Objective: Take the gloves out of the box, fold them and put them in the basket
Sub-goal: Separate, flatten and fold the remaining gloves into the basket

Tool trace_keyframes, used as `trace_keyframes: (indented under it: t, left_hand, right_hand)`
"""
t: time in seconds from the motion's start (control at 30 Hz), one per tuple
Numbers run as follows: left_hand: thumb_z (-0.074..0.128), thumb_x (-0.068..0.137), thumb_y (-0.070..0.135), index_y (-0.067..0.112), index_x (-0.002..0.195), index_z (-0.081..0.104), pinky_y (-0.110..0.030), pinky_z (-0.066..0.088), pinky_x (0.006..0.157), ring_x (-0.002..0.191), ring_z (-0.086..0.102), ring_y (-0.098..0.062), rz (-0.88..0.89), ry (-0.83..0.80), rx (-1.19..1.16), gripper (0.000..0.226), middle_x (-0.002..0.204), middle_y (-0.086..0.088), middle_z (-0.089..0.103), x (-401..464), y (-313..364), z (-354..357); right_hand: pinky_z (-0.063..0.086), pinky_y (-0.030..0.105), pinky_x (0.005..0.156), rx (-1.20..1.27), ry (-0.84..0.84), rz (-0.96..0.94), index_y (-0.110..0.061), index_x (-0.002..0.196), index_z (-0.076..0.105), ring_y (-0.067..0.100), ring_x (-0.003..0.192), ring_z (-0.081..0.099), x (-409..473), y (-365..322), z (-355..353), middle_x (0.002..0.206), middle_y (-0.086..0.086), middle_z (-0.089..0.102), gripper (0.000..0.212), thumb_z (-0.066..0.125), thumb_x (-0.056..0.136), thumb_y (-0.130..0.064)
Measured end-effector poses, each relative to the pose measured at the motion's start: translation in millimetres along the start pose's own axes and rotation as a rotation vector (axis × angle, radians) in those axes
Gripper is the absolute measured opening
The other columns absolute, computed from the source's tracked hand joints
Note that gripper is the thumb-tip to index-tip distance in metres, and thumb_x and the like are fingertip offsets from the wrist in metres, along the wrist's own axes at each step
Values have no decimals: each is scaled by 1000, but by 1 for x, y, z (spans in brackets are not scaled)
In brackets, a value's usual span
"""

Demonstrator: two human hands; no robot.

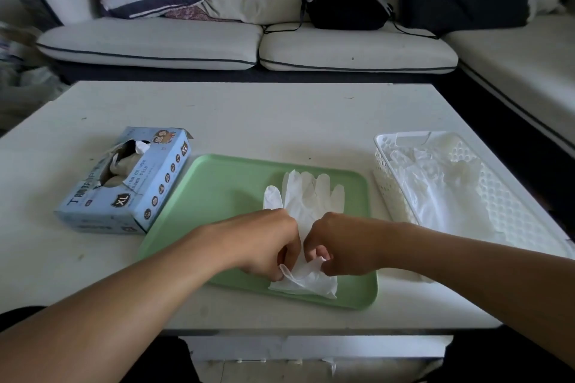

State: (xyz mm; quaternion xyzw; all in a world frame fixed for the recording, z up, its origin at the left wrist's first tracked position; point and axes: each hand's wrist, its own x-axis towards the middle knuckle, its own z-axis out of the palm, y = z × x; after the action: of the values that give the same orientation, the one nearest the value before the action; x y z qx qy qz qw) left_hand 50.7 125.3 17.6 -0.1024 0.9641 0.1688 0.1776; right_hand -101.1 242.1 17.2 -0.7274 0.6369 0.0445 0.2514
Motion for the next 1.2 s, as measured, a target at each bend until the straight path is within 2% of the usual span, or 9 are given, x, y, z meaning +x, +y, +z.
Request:
trace_keyframes:
  t: [0.07, 0.23, 0.37, 0.47, 0.6, 0.77, 1.0, 1.1, 1.2]
  left_hand:
    - [69, 73, 13, 25, 83, 77, -33, 57, 63, 65, 64, -8, 4, -3, -8, 17, 68, 13, 66, 0, 1, 0]
    - [70, 72, 12, 25, 82, 77, -30, 57, 61, 63, 62, -6, 17, -13, -1, 18, 64, 16, 63, 0, 1, -1]
    - [72, 71, 13, 26, 82, 78, -29, 57, 60, 60, 61, -3, 17, -38, 3, 18, 58, 20, 59, 0, -2, -3]
    - [77, 76, 19, 24, 87, 80, -26, 56, 59, 60, 61, -1, 9, -105, -1, 13, 60, 20, 60, 1, -3, 1]
    - [80, 81, 27, 25, 91, 81, -24, 55, 62, 64, 63, 1, -2, -140, -49, 10, 65, 20, 63, 5, -8, 8]
    - [80, 82, 35, 23, 87, 79, -31, 59, 71, 71, 68, -4, -18, -164, -122, 13, 74, 13, 72, 6, -10, 9]
    - [79, 84, 39, 25, 86, 75, -38, 60, 75, 74, 68, -10, -38, -199, -135, 15, 77, 10, 71, 8, -10, 14]
    - [76, 85, 41, 26, 86, 73, -41, 59, 77, 77, 68, -13, -45, -218, -134, 15, 78, 10, 71, 7, -10, 13]
    - [79, 80, 54, 26, 83, 70, -39, 59, 73, 74, 66, -13, -48, -198, -123, 30, 75, 11, 68, 6, -5, 14]
  right_hand:
    - [37, 19, 75, 20, -9, -18, -15, 115, 71, 8, 84, 53, 1, 0, -1, 105, 0, 71, 27, 66, 89, -11]
    - [36, 20, 73, 23, 2, -50, -12, 111, 74, 8, 79, 51, 4, 1, -6, 96, 1, 70, 25, 67, 87, -9]
    - [41, 18, 69, 33, -44, -36, -16, 108, 74, 5, 70, 54, 3, 1, -8, 80, -12, 61, 24, 73, 84, -12]
    - [45, 12, 71, 27, -124, -32, -18, 108, 74, 4, 76, 62, 2, -1, -6, 89, -9, 70, 28, 80, 81, -24]
    - [51, 21, 81, 60, -184, -15, -21, 105, 72, 10, 91, 68, 1, 0, -5, 96, -8, 72, 36, 86, 75, -36]
    - [50, 22, 79, 44, -145, -23, -18, 95, 74, 12, 89, 67, 2, 0, 1, 93, -6, 72, 29, 86, 75, -34]
    - [46, 23, 75, -33, -138, -32, -21, 91, 72, 10, 83, 61, 3, -4, 5, 86, -12, 62, 21, 84, 78, -31]
    - [52, 30, 79, -141, -99, -28, -27, 83, 63, 16, 85, 62, 4, -10, 15, 90, -7, 64, 18, 81, 79, -29]
    - [54, 35, 81, -193, -125, -36, -26, 80, 61, 21, 84, 63, 7, -13, 16, 86, -4, 62, 16, 76, 82, -26]
